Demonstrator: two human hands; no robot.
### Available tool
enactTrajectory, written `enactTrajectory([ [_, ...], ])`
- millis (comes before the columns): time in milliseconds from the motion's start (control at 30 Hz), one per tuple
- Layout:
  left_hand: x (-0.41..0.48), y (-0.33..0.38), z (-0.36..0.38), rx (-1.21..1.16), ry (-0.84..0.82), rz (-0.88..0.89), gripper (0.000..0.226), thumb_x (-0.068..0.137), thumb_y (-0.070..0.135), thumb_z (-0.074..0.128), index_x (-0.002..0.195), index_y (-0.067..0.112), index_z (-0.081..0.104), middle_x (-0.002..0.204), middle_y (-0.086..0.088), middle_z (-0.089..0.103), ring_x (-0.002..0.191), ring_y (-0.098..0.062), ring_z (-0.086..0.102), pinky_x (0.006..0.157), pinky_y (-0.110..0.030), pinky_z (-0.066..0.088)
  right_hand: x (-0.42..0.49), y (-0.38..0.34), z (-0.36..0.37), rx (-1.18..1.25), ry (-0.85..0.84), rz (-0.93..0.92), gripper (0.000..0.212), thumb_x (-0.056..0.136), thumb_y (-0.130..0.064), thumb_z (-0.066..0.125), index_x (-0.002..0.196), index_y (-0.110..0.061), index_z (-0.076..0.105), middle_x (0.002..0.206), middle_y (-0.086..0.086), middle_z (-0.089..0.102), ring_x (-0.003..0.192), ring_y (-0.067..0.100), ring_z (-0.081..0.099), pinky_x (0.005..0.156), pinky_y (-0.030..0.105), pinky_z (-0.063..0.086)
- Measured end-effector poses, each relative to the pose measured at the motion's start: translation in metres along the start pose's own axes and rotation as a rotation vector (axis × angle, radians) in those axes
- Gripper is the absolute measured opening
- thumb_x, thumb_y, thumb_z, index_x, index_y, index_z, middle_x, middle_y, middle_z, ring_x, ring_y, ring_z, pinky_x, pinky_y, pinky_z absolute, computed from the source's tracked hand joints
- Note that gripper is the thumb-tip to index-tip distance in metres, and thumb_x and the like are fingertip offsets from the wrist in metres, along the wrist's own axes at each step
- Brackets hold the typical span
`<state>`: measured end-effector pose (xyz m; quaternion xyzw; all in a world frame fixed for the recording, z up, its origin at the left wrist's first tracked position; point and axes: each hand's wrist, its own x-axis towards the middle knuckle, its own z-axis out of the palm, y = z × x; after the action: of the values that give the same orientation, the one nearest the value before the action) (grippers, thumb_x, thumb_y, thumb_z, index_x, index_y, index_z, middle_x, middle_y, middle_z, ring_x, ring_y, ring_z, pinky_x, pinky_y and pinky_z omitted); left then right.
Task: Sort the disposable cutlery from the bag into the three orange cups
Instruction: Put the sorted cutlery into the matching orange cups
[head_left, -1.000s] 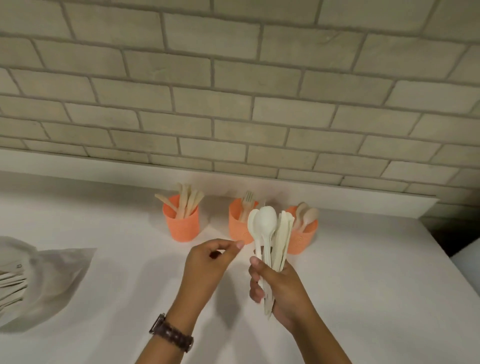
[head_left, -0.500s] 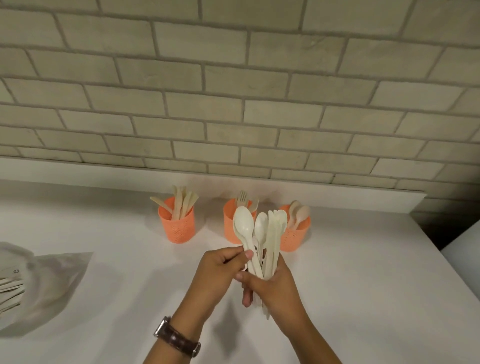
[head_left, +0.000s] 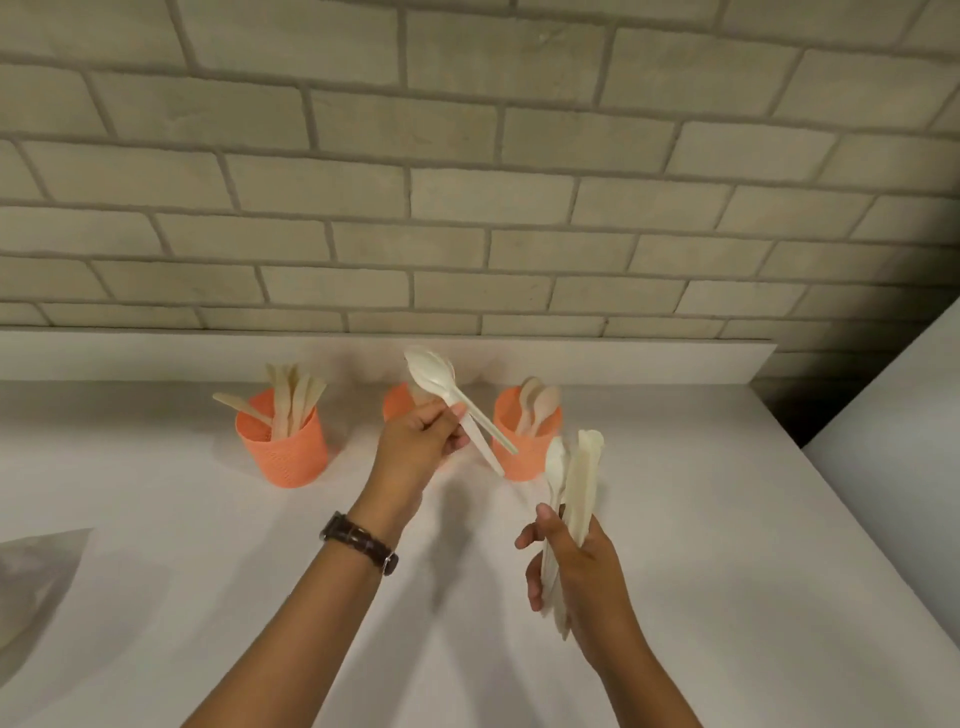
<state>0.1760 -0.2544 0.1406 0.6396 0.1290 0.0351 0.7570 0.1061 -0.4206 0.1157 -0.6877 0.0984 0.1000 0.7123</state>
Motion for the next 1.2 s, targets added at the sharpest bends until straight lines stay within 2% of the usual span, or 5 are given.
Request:
enactTrajectory([
  [167,0.061,-0.003,0.057,0.216,0.126,0.157,0.030,0.090,0.018,0.058,0.062,0.005,0.060,0.063,-0.009,0.060,0.057,-0.009,0.053,0.063,-0.022,0.044,0.007,-0.008,-0.034,0.062,0.076,-0.010,0.021,0.094,-0.028,0.053,0.093,-0.007,0.050,0.065,0.006,0.064,0.037,0.022,0.043,0.040,0.026,0.038],
  [500,0.084,-0.042,0.066,0.680,0.066,0.175,0.009,0.080,0.005,0.064,0.082,0.013,0.067,0.076,-0.004,0.060,0.075,-0.016,0.053,0.063,-0.016,0.041,0.017,-0.018,-0.053,0.200,0.041,-0.005,0.014,0.084,-0.018,0.067,0.087,-0.004,0.069,0.067,0.006,0.062,0.048,0.015,0.044,0.046,0.025,0.040],
  [600,0.057,-0.026,0.054,0.630,0.065,0.218,0.016,0.084,0.001,0.060,0.094,0.002,0.071,0.069,0.004,0.061,0.062,-0.007,0.057,0.052,0.000,0.039,0.019,-0.021,-0.047,0.234,0.015,0.003,0.015,0.085,-0.016,0.066,0.090,-0.002,0.070,0.066,0.005,0.063,0.048,0.014,0.043,0.048,0.024,0.040],
  [767,-0.015,-0.007,0.045,0.347,-0.109,0.117,0.010,0.084,0.014,0.065,0.091,0.017,0.073,0.079,0.009,0.067,0.058,0.008,0.060,0.050,-0.012,0.050,0.018,-0.023,-0.031,0.196,-0.083,-0.004,0.018,0.087,-0.019,0.062,0.095,-0.004,0.069,0.063,0.009,0.062,0.049,0.019,0.049,0.049,0.028,0.044],
  [1200,-0.063,-0.006,0.018,0.240,-0.413,-0.046,0.019,0.089,0.022,0.058,0.098,0.013,0.072,0.068,0.002,0.059,0.058,-0.011,0.047,0.070,-0.012,0.044,0.015,-0.020,-0.012,0.159,-0.525,0.125,0.018,0.095,-0.017,0.051,0.097,0.000,0.058,0.073,0.013,0.059,0.045,0.014,0.040,0.046,0.024,0.034],
])
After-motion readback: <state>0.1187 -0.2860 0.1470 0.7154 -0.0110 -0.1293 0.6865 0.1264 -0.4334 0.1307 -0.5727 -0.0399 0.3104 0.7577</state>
